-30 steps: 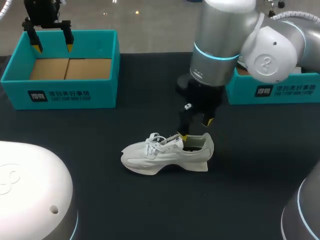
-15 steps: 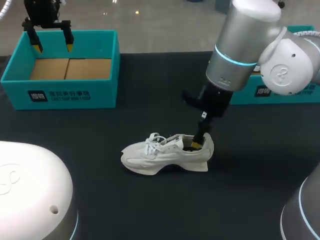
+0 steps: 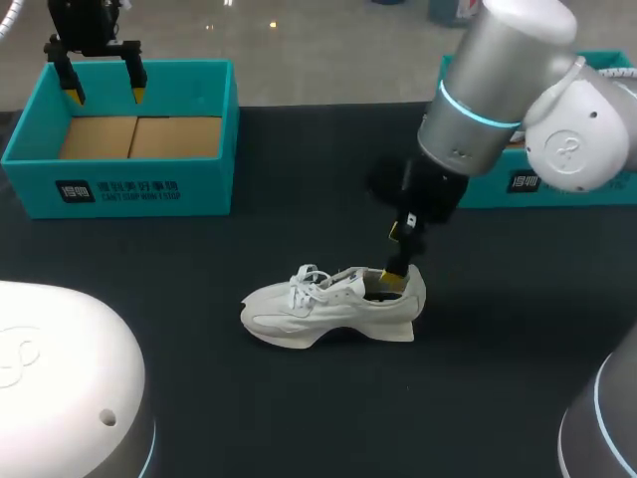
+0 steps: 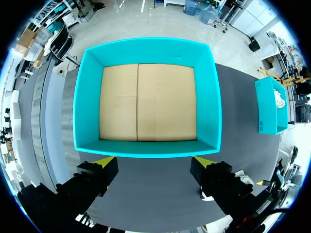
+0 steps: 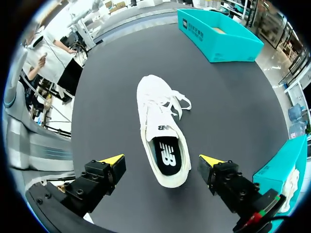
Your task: Take the shoe out of the shoebox, open the shoe tongue, remove and reinsert the insole, then place the shoe into the shoebox
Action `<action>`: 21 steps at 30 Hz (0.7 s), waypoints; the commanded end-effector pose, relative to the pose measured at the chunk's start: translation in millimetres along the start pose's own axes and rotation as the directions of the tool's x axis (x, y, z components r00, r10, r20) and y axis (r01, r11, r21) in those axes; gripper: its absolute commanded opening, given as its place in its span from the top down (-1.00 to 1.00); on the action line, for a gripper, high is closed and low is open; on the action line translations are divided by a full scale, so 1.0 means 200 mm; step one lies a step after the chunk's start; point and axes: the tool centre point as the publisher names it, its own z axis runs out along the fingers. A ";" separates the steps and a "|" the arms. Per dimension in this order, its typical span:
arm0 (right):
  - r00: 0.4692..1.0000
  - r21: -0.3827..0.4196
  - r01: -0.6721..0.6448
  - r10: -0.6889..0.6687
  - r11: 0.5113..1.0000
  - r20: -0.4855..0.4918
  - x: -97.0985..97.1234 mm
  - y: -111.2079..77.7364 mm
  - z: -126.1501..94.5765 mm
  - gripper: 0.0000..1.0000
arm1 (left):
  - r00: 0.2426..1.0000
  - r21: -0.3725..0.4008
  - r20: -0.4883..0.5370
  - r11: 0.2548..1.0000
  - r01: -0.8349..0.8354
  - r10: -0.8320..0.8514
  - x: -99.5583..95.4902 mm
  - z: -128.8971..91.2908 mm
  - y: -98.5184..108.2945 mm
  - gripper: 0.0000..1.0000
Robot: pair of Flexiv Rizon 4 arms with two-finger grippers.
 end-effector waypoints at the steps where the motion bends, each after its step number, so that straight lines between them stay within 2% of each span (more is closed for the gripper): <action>1: 0.997 -0.122 0.082 -0.080 0.989 0.018 0.02 -0.13 0.00 -1.00 | 1.000 0.000 0.003 1.000 0.000 0.000 0.00 0.00 0.00 -1.00; 6: 0.985 -0.108 0.174 -0.174 0.979 0.011 0.00 -0.16 0.00 -1.00 | 1.000 0.000 0.003 1.000 0.000 0.000 0.00 0.00 0.00 -1.00; 7: 0.984 -0.081 0.177 -0.177 0.981 0.010 -0.01 -0.17 0.00 -1.00 | 1.000 0.000 0.003 1.000 0.000 0.000 0.00 0.00 0.00 -1.00; 21: 0.984 -0.081 0.177 -0.177 0.981 0.010 -0.01 -0.17 0.00 -1.00 | 1.000 0.000 0.003 1.000 0.000 0.000 0.00 0.00 0.00 -1.00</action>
